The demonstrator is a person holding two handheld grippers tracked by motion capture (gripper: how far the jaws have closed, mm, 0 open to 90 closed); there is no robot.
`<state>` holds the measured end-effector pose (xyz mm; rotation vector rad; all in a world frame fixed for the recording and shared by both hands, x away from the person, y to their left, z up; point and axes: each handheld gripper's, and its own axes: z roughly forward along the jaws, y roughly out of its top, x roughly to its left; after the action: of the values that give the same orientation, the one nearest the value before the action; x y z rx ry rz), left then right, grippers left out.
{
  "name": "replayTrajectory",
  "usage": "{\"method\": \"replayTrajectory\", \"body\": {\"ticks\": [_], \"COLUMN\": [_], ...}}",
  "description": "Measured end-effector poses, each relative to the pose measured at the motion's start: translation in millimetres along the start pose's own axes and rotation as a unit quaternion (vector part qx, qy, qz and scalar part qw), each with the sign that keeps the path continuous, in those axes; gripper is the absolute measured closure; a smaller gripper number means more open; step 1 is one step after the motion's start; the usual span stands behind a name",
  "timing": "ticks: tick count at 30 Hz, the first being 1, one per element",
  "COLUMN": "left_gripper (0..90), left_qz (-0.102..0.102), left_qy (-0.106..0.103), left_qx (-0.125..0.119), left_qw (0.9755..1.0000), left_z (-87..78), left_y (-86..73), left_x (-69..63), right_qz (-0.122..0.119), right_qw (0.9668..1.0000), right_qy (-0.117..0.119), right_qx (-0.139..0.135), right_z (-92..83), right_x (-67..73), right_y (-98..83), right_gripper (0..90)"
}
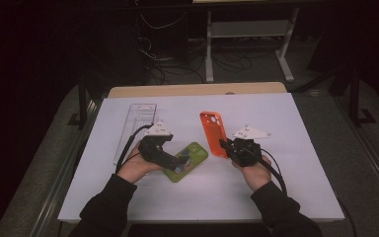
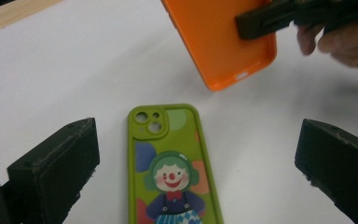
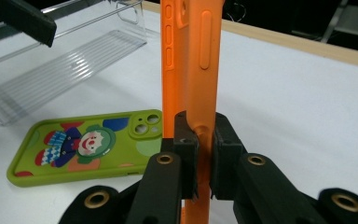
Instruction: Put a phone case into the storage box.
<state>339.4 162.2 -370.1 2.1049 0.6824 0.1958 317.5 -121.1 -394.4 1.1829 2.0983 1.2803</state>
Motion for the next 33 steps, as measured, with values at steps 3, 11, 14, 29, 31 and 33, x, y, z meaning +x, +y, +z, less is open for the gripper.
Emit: {"method": "replayTrajectory", "body": {"ticks": [3,11,14,29,31,33], "left_gripper": [0.0,0.0,0.0,0.0,0.0,0.0], "left_qz": [-0.004,-0.023,-0.030,-0.054,-0.058,-0.061], "left_qy": [0.008,0.009,0.010,0.017,0.019,0.021], "left_qx": [-0.008,-0.034,-0.043,-0.072,-0.075,-0.079], "left_qw": [0.9999,0.9991,0.9986,0.9958,0.9953,0.9948], "left_z": [-0.7,4.1,6.4,10.4,10.8,11.6], "left_y": [1.7,8.7,10.4,18.5,18.7,19.0], "left_x": [0.3,-3.2,-3.6,-2.6,-1.9,-1.8], "right_qz": [0.000,-0.008,-0.015,-0.030,-0.029,-0.032], "right_qw": [1.0000,0.9999,0.9998,0.9994,0.9994,0.9993], "right_qy": [-0.003,-0.007,-0.009,0.012,0.015,0.019], "right_qx": [-0.004,-0.013,-0.013,-0.007,-0.008,-0.010], "right_z": [1.1,5.6,7.9,19.6,19.7,19.6], "right_x": [0.1,11.8,16.9,47.5,49.8,51.7], "right_y": [-1.2,-0.7,-0.2,0.0,0.3,0.5], "right_gripper": [81.5,81.5,81.4,81.4,81.4,81.4]}}
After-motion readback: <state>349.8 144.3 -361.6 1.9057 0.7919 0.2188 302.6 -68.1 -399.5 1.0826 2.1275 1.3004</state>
